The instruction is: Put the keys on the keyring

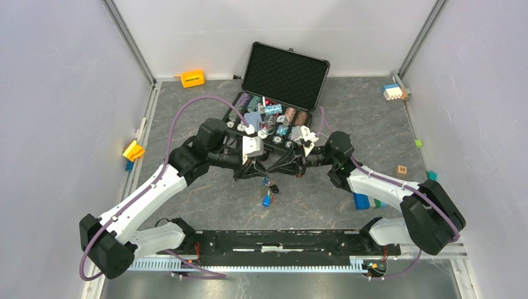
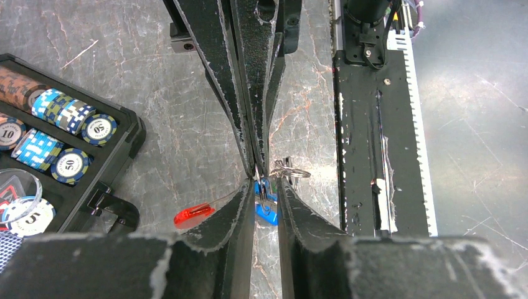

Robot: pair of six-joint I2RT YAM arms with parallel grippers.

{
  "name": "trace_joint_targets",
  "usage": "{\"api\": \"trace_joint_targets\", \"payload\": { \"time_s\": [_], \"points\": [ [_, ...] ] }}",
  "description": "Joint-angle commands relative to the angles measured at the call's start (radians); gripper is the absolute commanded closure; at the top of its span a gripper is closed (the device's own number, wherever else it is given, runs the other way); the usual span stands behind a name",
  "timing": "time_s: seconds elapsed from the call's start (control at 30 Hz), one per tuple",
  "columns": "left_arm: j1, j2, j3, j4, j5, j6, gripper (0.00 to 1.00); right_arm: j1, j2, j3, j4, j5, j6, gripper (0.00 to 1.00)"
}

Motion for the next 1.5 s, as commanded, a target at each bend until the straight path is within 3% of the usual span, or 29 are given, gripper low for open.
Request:
{"api": "trace_joint_targets", "payload": {
  "time_s": [0.0,0.6,1.1,1.27,1.47],
  "points": [
    [-0.004,-0.022,-0.002,0.011,-0.006,-0.004,0.73,-0.007,-0.019,0.024,0.076,0.01,0.022,1.0],
    [-0.005,-0.003,-0.005,0.019,-0.002,-0.011,0.82,-0.013,-0.015,0.02,0.105,0.007,0.047,1.0],
    [-0.004,0.014,0.013,0.029,0.022,-0.027,0.97,-0.013,-0.009,0.018,0.101,0.009,0.041,1.0],
    [-0.004,0.001,0.018,0.039,0.005,-0.066,0.98,-0.013,-0.009,0.026,0.051,0.012,-0.007,1.0],
    [-0.005,0.014,0.092,-0.12,-0.058,0.016,0.98,-0.013,-0.025,0.066,-0.137,0.019,-0.164,0.78]
  ]
}}
